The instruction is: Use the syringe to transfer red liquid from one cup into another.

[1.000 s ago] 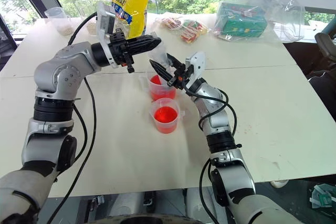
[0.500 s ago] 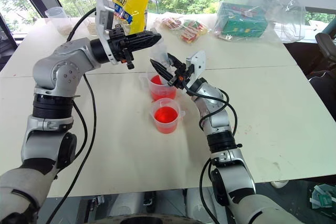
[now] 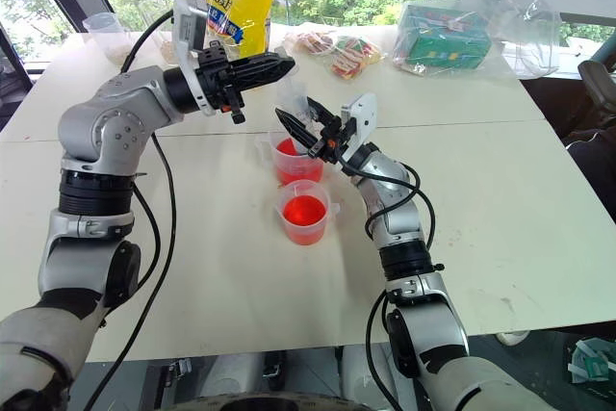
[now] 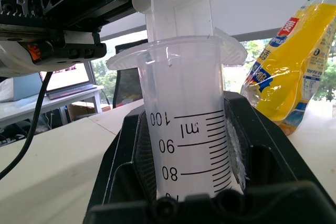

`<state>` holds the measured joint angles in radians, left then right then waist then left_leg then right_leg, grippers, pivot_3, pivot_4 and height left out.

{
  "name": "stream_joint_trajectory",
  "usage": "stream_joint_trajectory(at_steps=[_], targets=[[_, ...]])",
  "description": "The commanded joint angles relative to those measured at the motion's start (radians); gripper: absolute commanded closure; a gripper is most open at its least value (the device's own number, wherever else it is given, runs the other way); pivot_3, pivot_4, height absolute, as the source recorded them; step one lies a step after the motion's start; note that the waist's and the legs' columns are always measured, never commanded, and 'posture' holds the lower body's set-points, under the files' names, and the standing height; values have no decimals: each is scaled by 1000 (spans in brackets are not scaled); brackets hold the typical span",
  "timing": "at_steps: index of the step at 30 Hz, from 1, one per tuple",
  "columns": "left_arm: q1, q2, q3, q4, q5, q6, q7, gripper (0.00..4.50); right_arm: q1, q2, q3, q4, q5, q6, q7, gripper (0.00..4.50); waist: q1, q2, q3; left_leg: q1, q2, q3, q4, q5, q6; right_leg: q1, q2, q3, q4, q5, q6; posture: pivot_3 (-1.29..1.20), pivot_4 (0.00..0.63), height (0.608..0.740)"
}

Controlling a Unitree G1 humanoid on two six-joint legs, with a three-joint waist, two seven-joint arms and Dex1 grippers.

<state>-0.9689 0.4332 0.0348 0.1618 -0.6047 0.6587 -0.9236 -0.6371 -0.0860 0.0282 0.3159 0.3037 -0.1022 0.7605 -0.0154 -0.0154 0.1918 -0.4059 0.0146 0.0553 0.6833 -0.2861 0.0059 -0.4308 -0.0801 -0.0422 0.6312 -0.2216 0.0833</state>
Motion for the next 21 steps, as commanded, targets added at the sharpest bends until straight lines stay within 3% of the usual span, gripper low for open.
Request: stream_joint_trajectory(at_steps=[1,3,6,13,21], targets=[[-51,22,73,-36,-10,-47,23,4469,13,12,49,-9,-4,22,39,3103,0,0,0,0,0,0,0,0,0,0,0,0,0,0,0,0,150,740],[-30,31,59,-53,-11,-26,11,4469,1,13,40,-20,6,30,32,3103,0,0,0,0,0,0,0,0,0,0,0,0,0,0,0,0,150,740],[-3,39,57,-80,-36,9,2,3539,-18,14,20,-41,27,50,18,3103,-4,0,0,0,0,0,0,0,0,0,0,0,0,0,0,0,150,740],[75,81,56,-139,-40,35,-3,100,-69,14,-20,-93,83,115,-13,3103,-2,0,0,0,0,0,0,0,0,0,0,0,0,0,0,0,150,740],[162,156,113,-217,-99,103,9,40,-118,6,-61,-127,143,183,-36,3103,-2,0,0,-1,1,0,0,0,0,-1,0,0,0,0,0,0,150,740]])
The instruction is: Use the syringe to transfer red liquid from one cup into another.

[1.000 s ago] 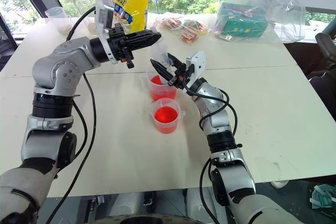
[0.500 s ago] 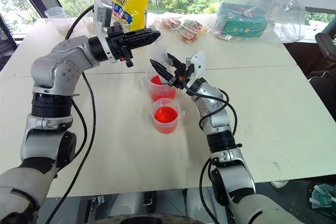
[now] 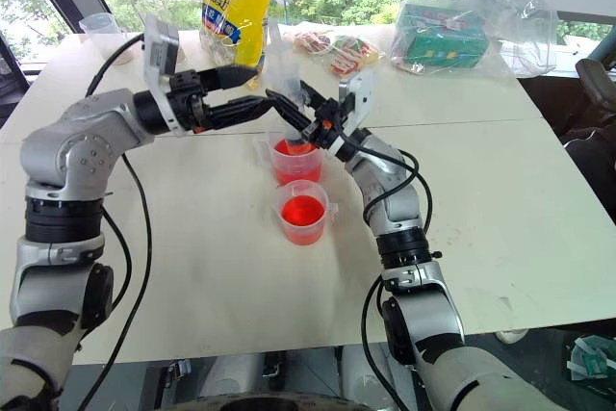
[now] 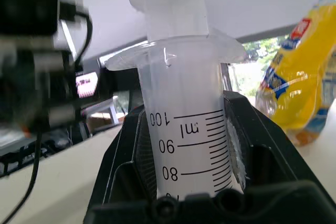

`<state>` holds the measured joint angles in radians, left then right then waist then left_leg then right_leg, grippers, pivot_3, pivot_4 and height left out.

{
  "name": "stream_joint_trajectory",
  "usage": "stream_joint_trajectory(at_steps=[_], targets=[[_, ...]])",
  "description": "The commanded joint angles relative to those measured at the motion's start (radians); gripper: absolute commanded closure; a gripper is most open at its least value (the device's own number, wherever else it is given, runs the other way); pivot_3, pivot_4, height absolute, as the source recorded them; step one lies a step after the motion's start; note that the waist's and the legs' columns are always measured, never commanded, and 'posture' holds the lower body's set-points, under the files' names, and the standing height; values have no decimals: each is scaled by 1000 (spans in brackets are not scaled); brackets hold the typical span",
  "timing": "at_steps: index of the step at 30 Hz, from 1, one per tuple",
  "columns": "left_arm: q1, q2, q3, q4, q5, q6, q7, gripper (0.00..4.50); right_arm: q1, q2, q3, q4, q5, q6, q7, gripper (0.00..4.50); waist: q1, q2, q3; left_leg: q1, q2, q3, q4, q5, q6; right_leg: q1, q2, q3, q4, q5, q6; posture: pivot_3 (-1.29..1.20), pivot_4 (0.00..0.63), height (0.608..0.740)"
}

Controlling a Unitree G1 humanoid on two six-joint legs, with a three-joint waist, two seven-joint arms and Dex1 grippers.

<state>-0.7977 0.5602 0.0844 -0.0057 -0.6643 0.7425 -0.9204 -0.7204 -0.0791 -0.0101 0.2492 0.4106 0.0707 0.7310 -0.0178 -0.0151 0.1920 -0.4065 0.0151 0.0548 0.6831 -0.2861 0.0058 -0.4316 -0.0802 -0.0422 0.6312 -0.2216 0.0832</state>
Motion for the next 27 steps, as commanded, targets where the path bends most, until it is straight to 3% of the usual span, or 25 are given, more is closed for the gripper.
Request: stream_joint_trajectory(at_steps=[1,6,12,15,27], targets=[[-5,38,74,-55,-49,27,7,40,-38,-3,-26,-66,39,15,-9,3103,1,0,0,0,0,0,0,0,0,0,0,0,0,0,0,0,150,740],[-8,63,100,-52,-60,41,22,40,-52,-32,-57,-192,110,106,-32,3103,6,0,0,0,0,0,0,0,0,0,-1,0,0,0,0,0,150,740],[-41,58,86,-28,-52,28,26,40,49,-118,-88,-506,383,408,-50,3103,6,0,0,-1,0,-1,0,0,0,-1,-1,-1,0,0,0,0,150,740],[-51,54,80,-23,-53,27,22,40,100,-153,-79,-587,440,478,-62,3103,5,0,0,-1,0,0,0,0,1,-1,-1,-1,-1,0,0,0,150,740],[-83,66,80,-41,-137,109,-34,40,295,-157,13,-615,329,410,-43,3103,4,0,0,-1,0,0,0,0,1,-1,0,0,-1,0,0,0,150,740]])
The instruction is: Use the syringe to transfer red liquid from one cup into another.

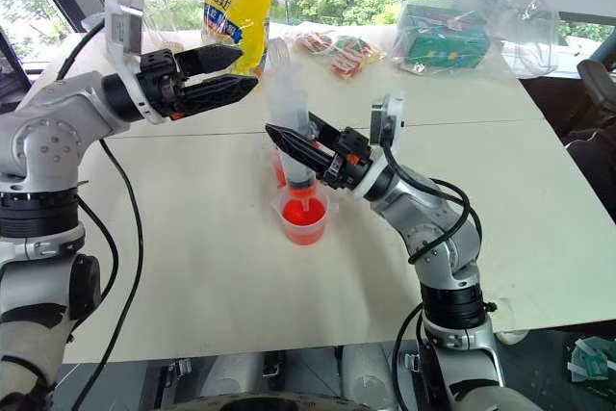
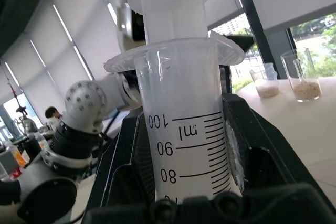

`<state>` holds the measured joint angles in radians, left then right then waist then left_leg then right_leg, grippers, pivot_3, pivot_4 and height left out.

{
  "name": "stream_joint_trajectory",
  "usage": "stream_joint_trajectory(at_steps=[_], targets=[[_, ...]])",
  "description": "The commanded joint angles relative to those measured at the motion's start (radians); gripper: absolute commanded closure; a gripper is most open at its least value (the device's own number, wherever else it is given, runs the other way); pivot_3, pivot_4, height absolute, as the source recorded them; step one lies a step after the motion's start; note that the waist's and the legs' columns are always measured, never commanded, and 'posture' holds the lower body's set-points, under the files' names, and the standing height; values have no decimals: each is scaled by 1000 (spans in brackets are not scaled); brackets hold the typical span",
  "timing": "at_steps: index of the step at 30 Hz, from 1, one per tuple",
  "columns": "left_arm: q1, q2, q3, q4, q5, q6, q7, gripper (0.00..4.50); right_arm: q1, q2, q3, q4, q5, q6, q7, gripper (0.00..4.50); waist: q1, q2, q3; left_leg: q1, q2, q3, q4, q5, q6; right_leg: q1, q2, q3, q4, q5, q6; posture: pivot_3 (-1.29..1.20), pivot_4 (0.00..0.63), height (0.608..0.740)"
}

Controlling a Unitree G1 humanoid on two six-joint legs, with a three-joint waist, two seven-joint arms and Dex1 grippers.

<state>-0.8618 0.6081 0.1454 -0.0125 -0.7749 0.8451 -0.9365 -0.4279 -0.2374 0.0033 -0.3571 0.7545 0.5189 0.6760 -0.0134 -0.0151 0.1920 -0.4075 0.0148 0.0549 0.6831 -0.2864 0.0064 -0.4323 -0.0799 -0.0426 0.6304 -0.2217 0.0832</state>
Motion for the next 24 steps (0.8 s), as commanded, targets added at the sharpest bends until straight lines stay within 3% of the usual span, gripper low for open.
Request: stream_joint_trajectory(at_steps=[1,21,24], targets=[[-16,19,19,-38,-32,11,-21,40,6,2,2,-6,-19,-43,13,3103,0,0,0,0,0,0,0,0,0,0,0,0,0,0,0,0,150,740],[-61,-92,-49,11,12,-59,-23,40,33,-1,48,-3,-69,-68,36,3103,2,0,0,0,0,0,0,0,0,0,0,0,0,0,0,0,150,740],[-60,-113,-67,8,17,-68,-30,820,28,-1,45,-3,-70,-68,37,3103,2,0,0,0,0,0,0,0,0,0,0,0,0,0,0,0,150,740]])
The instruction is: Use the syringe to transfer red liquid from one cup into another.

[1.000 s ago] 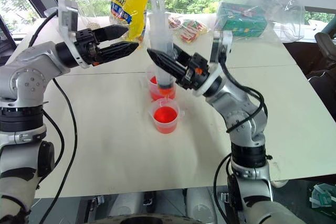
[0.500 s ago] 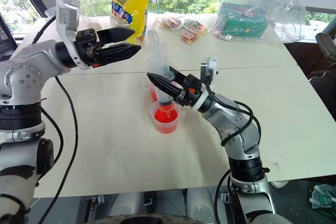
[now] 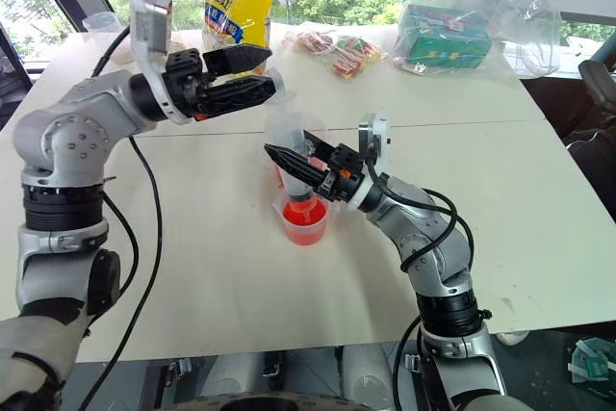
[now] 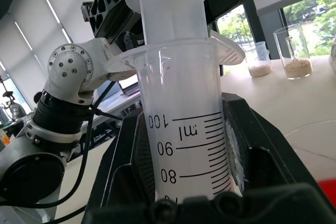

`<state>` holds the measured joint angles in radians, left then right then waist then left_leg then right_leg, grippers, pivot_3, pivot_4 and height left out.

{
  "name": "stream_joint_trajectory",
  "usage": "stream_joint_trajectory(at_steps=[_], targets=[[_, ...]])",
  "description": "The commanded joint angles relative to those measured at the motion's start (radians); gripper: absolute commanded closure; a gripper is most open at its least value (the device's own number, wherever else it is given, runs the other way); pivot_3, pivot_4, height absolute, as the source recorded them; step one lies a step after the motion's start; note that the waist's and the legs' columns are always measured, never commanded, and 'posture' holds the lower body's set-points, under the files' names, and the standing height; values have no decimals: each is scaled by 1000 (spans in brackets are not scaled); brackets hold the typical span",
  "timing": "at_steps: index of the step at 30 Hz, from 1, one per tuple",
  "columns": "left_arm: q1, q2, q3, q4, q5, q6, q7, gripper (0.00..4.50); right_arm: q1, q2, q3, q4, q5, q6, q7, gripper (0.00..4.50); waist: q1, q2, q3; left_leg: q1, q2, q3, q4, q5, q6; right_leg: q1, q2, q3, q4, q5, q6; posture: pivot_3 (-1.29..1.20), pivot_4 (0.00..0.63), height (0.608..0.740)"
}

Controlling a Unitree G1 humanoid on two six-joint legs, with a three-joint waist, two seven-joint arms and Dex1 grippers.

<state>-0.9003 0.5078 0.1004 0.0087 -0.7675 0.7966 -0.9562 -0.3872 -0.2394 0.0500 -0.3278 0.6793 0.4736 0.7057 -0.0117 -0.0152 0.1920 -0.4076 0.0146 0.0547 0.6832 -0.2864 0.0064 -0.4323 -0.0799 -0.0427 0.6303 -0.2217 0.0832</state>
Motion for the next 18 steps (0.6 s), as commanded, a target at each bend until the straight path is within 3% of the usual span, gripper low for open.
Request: stream_joint_trajectory(at_steps=[1,7,8,18], targets=[[-19,-18,-27,-17,9,-20,-15,1274,-15,1,-3,-32,5,-23,8,3103,0,0,0,0,0,0,0,0,0,0,0,0,0,0,0,0,150,740],[-13,-32,-35,-28,-7,-5,-38,4286,-27,-3,-12,-29,4,-23,10,3103,0,0,0,0,0,0,0,0,0,0,0,0,0,0,0,0,150,740],[-11,-32,-37,-31,-9,-2,-42,4439,-31,-3,-14,-28,5,-22,10,3103,0,0,0,0,0,0,0,0,0,0,0,0,0,0,0,0,150,740],[28,-36,-71,-100,-16,21,-48,4439,-87,8,-41,-28,23,-20,-13,3103,-1,0,0,0,0,0,0,0,0,0,0,0,0,0,0,0,150,740]])
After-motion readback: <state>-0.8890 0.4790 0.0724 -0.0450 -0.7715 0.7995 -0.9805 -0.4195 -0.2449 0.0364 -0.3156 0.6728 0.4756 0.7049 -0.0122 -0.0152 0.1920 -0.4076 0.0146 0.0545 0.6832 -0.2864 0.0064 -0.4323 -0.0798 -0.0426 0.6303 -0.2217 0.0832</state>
